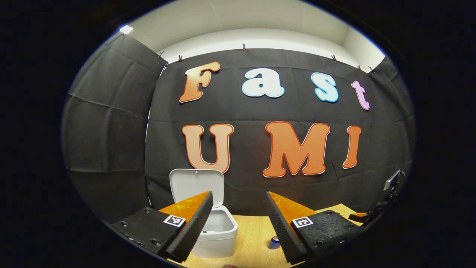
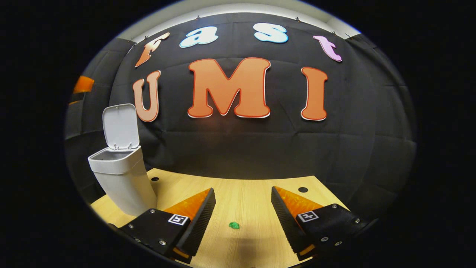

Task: Press the lid of the desktop garbage bin to open it, pick up the crumpled paper on the desktop and throw it into the bin, then pick up the pop can on the desktop and drop it into the bin, and finally close the garbage bin lid.

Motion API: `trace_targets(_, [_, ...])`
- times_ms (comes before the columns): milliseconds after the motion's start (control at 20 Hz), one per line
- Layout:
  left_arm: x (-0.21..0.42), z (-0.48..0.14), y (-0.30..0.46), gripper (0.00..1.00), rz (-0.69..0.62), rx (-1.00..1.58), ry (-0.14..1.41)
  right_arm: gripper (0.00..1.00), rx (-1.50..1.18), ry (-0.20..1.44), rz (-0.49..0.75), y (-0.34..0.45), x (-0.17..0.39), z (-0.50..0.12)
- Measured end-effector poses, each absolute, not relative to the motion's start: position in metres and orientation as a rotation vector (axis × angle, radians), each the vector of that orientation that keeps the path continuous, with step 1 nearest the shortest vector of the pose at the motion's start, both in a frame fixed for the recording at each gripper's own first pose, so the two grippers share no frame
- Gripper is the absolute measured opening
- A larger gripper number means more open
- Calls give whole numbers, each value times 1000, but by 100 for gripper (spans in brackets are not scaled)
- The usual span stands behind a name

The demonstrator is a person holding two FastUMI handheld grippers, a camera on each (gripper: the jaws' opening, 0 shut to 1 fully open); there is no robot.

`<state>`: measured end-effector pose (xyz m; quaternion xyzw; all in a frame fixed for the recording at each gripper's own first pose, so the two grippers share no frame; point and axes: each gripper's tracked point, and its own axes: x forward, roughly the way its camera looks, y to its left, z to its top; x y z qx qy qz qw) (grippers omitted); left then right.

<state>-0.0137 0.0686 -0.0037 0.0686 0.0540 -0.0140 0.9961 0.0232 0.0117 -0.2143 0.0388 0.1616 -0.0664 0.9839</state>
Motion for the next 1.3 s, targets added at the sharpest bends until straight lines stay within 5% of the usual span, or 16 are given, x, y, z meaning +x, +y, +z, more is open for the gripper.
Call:
trace_targets(550, [-29, -4, 50, 88, -37, 310, 131, 92, 89, 590, -80, 37, 61, -390])
trace_targets(650, [-30, -4, 47, 97, -41, 338, 136, 91, 101, 628, -82, 40, 65, -411])
trace_targets(800, [-32, -3, 52, 92, -32, 372, 131, 88, 104, 664, -91, 41, 72, -434])
trace_targets(1200, [-35, -4, 76, 92, 11, 398, 142, 61, 84, 757, -116, 44, 69, -468])
trace_targets(1250, [-36, -4, 78, 92, 13, 398, 143, 46, 81, 771, -123, 44, 68, -470])
trace_targets(1300, [-37, -4, 80, 92, 15, 398, 142, 51, 87, 774, -118, 45, 67, -470])
